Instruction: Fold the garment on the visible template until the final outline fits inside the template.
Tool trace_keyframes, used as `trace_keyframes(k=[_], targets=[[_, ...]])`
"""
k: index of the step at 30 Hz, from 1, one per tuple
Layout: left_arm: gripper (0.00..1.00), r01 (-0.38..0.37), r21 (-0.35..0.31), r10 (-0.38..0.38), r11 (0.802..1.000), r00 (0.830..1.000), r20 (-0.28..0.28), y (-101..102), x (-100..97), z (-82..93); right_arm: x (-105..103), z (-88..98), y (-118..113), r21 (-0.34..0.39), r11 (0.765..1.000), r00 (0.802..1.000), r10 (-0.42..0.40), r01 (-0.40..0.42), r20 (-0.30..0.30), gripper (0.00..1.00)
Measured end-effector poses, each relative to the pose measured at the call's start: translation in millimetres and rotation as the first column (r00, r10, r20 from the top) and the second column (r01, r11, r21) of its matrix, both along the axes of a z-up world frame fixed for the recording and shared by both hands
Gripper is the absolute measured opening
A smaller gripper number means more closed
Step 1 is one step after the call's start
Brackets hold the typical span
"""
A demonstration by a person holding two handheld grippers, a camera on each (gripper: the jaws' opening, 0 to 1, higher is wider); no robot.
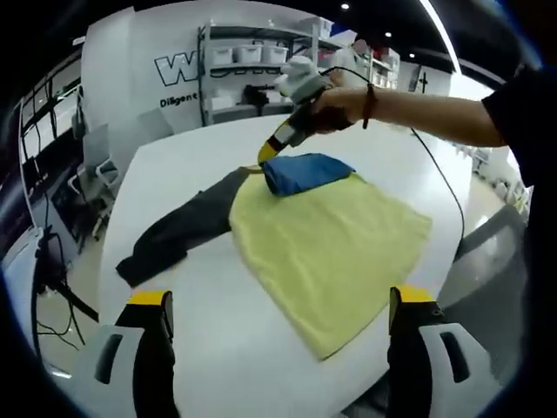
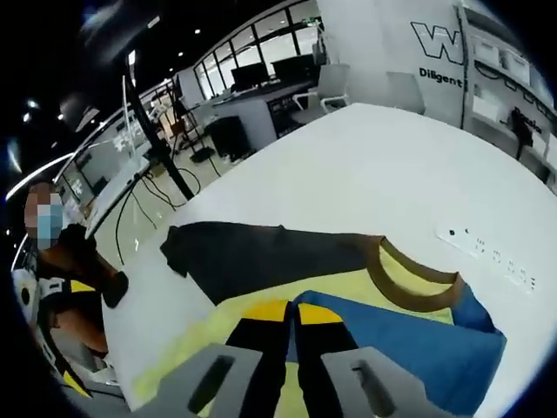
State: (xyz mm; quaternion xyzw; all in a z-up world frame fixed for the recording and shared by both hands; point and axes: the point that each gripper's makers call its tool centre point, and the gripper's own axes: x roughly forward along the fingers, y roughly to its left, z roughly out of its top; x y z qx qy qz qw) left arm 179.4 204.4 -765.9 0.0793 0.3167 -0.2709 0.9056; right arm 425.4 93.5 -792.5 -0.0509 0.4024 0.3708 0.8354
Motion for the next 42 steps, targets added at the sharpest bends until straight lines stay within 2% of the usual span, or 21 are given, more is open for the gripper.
trace_keyframes(k=[3, 4, 9, 15, 22, 26, 29, 34, 35, 38, 42], targets=[[0.99, -0.003, 0.002, 0.003, 1.0, 1.0, 0.004, 1.6, 0.0, 1.0, -4.1, -8.9, 11.2, -0.014, 1.0, 0.999, 0.026, -0.026, -0.019, 0.0], [0.99, -0.014, -0.002, 0.014, 1.0, 1.0, 0.002, 3.7, 0.1, -0.2, -2.3, -17.8, 14.5, -0.031, 0.999, 0.999, 0.024, -0.025, -0.022, 0.0], [0.99, -0.019, -0.007, 0.019, 1.0, 1.0, -0.005, 2.5, -2.3, -2.8, 0.9, -29.3, 19.0, -0.025, 1.0, 0.999, 0.004, -0.005, -0.041, 0.0], [0.99, -0.018, -0.012, 0.018, 1.0, 1.0, -0.011, 1.5, -3.4, -4.9, 3.0, -52.4, 18.2, -0.026, 0.999, 0.995, -0.031, 0.029, -0.095, 0.0], [0.99, -0.022, -0.016, 0.022, 1.0, 1.0, -0.009, 1.6, -4.1, -3.8, 4.4, -64.6, 20.4, -0.04, 0.999, 0.994, -0.033, 0.029, -0.101, 0.0], [0.99, -0.019, -0.016, 0.019, 1.0, 1.0, -0.014, 0.2, -4.9, -4.4, 0.1, -66.0, 22.7, -0.019, 0.999, 0.995, -0.036, 0.034, -0.093, 0.0], [0.99, -0.018, -0.015, 0.018, 1.0, 1.0, -0.013, -0.5, -4.6, -4.4, 1.9, -60.2, 24.8, 0.02, 0.999, 0.997, -0.042, 0.044, -0.071, 0.14], [0.99, -0.012, -0.014, 0.012, 1.0, 1.0, -0.008, -3.0, -3.0, -2.9, 10.3, -42.9, 13.3, 0.051, 0.997, 0.998, -0.056, 0.057, -0.01, 0.22], [0.99, -0.011, -0.015, 0.011, 1.0, 1.0, -0.006, -3.5, -2.6, -2.2, 12.1, -40.1, 9.2, 0.047, 0.997, 0.998, -0.057, 0.056, 0.005, 0.27], [0.99, -0.018, -0.015, 0.018, 1.0, 1.0, -0.007, -3.2, -1.8, -1.2, 20.8, -29.6, -14.7, 0.029, 0.996, 0.995, -0.091, 0.09, 0.045, 0.42], [0.99, -0.036, -0.013, 0.036, 0.999, 0.999, 0.005, -1.6, 1.4, 1.7, 26.7, -19.7, -43.0, 0.029, 0.99, 0.988, -0.14, 0.138, 0.067, 0.54]])
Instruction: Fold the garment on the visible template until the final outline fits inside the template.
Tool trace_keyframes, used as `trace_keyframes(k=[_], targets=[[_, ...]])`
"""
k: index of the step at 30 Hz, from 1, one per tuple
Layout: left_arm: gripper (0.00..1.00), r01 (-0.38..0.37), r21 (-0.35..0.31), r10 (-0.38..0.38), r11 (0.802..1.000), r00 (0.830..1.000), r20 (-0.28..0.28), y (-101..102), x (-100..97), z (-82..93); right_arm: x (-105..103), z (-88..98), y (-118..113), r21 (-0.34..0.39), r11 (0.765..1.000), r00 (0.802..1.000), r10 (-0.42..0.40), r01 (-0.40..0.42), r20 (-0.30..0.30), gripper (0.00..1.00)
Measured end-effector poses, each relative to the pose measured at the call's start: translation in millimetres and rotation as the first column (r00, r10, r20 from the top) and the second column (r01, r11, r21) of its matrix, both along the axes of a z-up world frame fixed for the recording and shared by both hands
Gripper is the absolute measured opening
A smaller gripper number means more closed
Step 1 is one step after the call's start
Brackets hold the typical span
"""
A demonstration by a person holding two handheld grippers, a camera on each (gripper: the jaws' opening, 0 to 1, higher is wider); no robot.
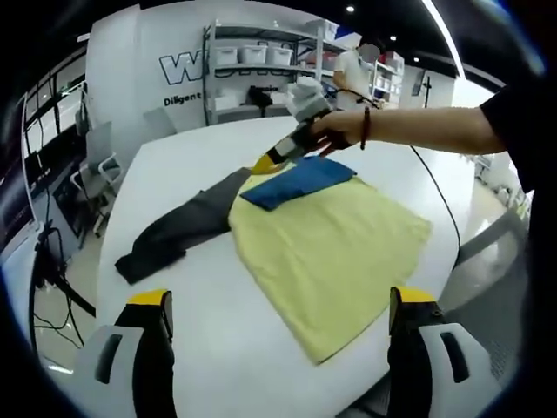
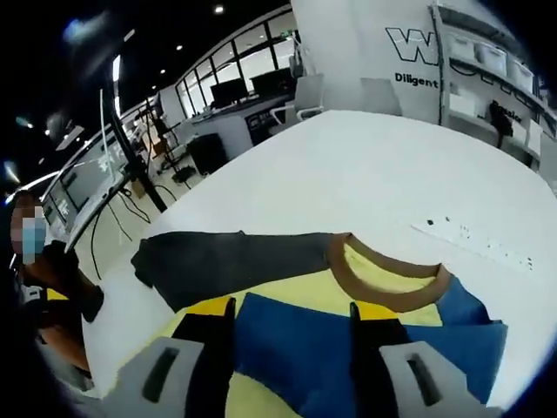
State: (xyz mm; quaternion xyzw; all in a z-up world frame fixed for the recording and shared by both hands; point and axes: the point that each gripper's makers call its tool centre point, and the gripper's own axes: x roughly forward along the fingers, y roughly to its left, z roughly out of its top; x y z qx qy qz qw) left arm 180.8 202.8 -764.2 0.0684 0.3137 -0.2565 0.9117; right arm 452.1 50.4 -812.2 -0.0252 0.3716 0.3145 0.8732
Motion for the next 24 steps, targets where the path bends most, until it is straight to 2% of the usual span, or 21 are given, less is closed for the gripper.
trace_keyframes(k=[1, 2, 5, 10, 12, 14, 16, 18, 22, 24], targets=[[0.99, 0.0, -0.001, 0.0, 1.0, 1.0, 0.003, -0.2, 0.3, 0.5, 0.3, 0.2, -3.5, -0.004, 1.0, 1.0, -0.004, 0.004, -0.001, 0.57], [0.99, 0.002, 0.0, -0.002, 1.0, 1.0, 0.005, -0.7, 0.6, 1.3, 2.9, 2.5, -19.8, -0.014, 0.999, 0.999, -0.04, 0.04, 0.001, 0.6], [0.99, -0.002, 0.003, 0.002, 1.0, 1.0, 0.016, -1.6, 2.7, 3.5, 5.6, 5.4, -34.0, -0.013, 0.998, 0.998, -0.065, 0.065, 0.006, 0.63], [0.99, 0.01, -0.01, -0.01, 1.0, 1.0, 0.012, -8.0, 2.3, 5.5, 6.8, 3.4, -77.8, -0.046, 0.988, 0.989, -0.148, 0.148, -0.002, 0.69], [0.99, 0.017, -0.003, -0.017, 1.0, 1.0, 0.015, -9.2, 2.3, 4.9, 7.1, 2.7, -95.5, -0.063, 0.983, 0.985, -0.174, 0.174, 0.006, 0.66], [0.99, 0.02, 0.0, -0.02, 1.0, 1.0, 0.012, -9.6, 2.0, 3.9, 5.2, -0.5, -115.2, -0.117, 0.977, 0.984, -0.177, 0.177, 0.017, 0.6], [0.99, 0.027, -0.015, -0.026, 1.0, 0.999, 0.02, -12.0, 2.7, 4.9, 7.2, -1.3, -130.0, -0.138, 0.971, 0.981, -0.191, 0.195, 0.043, 0.58], [0.99, 0.034, -0.022, -0.034, 0.999, 0.999, 0.016, -13.9, 2.2, 5.1, 4.9, -3.9, -141.5, -0.138, 0.967, 0.976, -0.214, 0.216, 0.025, 0.57], [0.99, 0.05, 0.005, -0.05, 0.999, 0.999, 0.012, -15.3, 2.0, 3.1, 2.3, -7.7, -159.5, -0.116, 0.957, 0.964, -0.266, 0.266, 0.009, 0.54], [0.99, 0.063, 0.01, -0.063, 0.998, 0.998, 0.007, -16.5, 1.0, 2.1, 2.1, -10.9, -170.7, -0.117, 0.95, 0.957, -0.288, 0.288, 0.022, 0.47]])
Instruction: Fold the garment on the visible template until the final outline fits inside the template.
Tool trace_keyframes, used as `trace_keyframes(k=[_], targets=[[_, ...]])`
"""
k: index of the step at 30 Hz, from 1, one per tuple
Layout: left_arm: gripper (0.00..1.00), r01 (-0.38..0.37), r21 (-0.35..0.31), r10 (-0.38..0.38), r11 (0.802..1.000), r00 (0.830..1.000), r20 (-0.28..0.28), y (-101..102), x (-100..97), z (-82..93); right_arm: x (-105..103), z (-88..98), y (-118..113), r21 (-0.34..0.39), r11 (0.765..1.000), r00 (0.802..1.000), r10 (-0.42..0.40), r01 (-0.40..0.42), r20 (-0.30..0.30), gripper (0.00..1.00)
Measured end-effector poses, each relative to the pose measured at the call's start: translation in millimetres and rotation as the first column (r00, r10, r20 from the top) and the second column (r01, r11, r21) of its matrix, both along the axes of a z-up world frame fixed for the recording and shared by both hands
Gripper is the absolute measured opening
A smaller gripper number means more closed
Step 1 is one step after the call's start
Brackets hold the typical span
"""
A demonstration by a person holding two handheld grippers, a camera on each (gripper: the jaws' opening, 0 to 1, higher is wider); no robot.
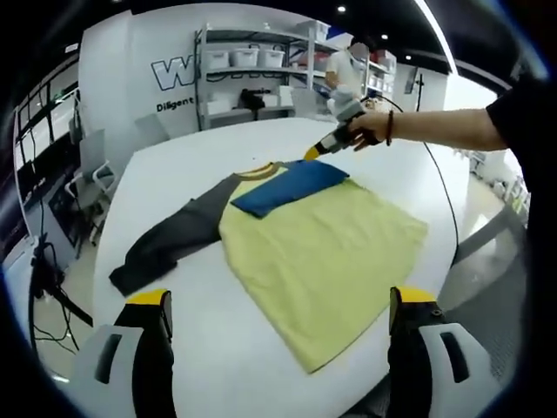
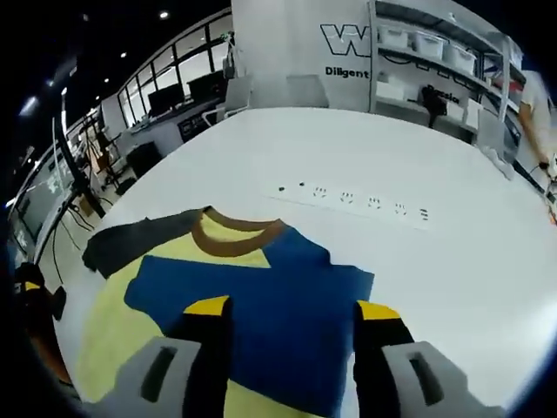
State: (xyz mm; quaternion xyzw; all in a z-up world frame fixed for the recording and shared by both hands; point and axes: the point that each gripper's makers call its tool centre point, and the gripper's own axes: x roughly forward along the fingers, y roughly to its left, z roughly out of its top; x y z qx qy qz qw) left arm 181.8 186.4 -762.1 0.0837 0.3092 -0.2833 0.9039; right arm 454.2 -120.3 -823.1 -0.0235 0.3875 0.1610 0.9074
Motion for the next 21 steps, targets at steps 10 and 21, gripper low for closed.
trace_keyframes(k=[10, 21], targets=[[0.99, 0.005, 0.004, -0.005, 1.0, 1.0, -0.001, 1.8, -2.0, -1.3, -12.4, -27.7, -38.0, -0.033, 0.996, 0.996, -0.08, 0.078, -0.039, 0.3], [0.99, 0.006, 0.007, -0.006, 1.0, 1.0, -0.008, 4.7, -0.3, -3.4, -14.8, -41.2, -48.2, 0.054, 0.987, 0.985, -0.149, 0.154, -0.089, 0.09]])
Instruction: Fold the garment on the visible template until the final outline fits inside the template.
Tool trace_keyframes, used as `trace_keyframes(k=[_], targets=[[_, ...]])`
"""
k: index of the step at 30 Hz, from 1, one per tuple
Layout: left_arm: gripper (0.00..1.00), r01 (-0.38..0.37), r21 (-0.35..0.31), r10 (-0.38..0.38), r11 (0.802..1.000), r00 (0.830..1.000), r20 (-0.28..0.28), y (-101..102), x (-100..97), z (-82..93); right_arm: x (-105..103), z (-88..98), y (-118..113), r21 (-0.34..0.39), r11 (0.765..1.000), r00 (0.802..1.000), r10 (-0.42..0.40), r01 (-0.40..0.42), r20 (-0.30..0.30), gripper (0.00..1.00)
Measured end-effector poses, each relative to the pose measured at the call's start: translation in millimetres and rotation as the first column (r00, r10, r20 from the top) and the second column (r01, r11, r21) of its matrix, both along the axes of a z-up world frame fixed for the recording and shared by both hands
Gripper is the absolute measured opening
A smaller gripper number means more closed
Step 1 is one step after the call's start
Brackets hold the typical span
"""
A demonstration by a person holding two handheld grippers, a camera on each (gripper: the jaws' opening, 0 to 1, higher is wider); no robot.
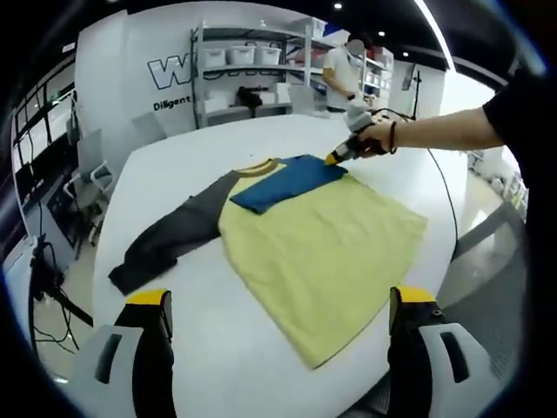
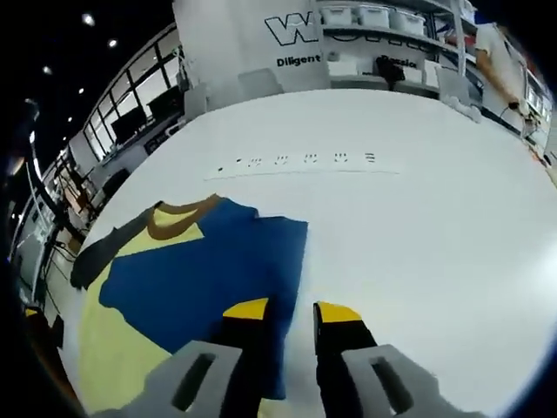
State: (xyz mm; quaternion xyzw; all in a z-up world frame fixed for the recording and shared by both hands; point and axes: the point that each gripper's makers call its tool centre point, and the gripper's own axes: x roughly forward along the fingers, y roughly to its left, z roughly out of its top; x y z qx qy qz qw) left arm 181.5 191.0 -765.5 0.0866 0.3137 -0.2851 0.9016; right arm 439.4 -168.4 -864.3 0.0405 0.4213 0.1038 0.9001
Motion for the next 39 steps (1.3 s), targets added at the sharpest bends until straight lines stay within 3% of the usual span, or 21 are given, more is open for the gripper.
trace_keyframes(k=[3, 5, 6, 9, 12, 16, 24, 33, 39], targets=[[0.99, 0.002, 0.004, -0.002, 1.0, 1.0, -0.002, -0.6, 0.0, -0.7, 4.3, -0.2, 6.9, -0.006, 1.0, 1.0, 0.025, -0.025, 0.012, 0.0], [0.99, 0.003, 0.004, -0.003, 1.0, 1.0, -0.004, -1.0, -0.2, -1.1, 5.9, 0.9, 8.9, -0.092, 0.991, 0.994, 0.104, -0.101, 0.029, 0.0], [0.99, 0.003, 0.005, -0.003, 1.0, 1.0, -0.004, -1.1, -0.3, -1.3, 6.2, 1.1, 9.2, -0.16, 0.973, 0.984, 0.175, -0.168, 0.029, 0.0], [0.99, 0.004, 0.013, -0.004, 1.0, 1.0, -0.006, 0.5, -1.2, -1.7, 10.2, 8.7, 3.7, -0.205, 0.969, 0.985, 0.155, -0.137, 0.072, 0.0], [0.99, -0.004, 0.011, 0.004, 1.0, 1.0, -0.005, 2.9, -1.3, -1.7, 6.5, 5.9, -5.4, -0.227, 0.967, 0.99, 0.133, -0.118, 0.05, 0.0], [0.99, -0.008, 0.009, 0.008, 1.0, 1.0, -0.007, 3.3, -0.7, -2.8, 2.3, 5.8, -5.3, -0.209, 0.972, 0.991, 0.124, -0.11, 0.054, 0.0], [0.99, -0.011, 0.014, 0.011, 1.0, 1.0, -0.028, 4.9, -1.3, -7.6, -2.3, 4.1, -11.7, -0.262, 0.953, 0.984, 0.171, -0.153, 0.047, 0.0], [0.99, -0.003, 0.016, 0.004, 1.0, 0.999, -0.044, 2.5, 4.8, -12.1, 9.1, -1.6, -47.8, -0.273, 0.949, 0.984, 0.176, -0.158, 0.041, 0.0], [0.99, 0.0, 0.016, 0.0, 1.0, 0.999, -0.045, -1.3, 12.2, -14.6, -2.4, 1.5, -61.2, -0.283, 0.944, 0.983, 0.183, -0.167, 0.03, 0.0]])
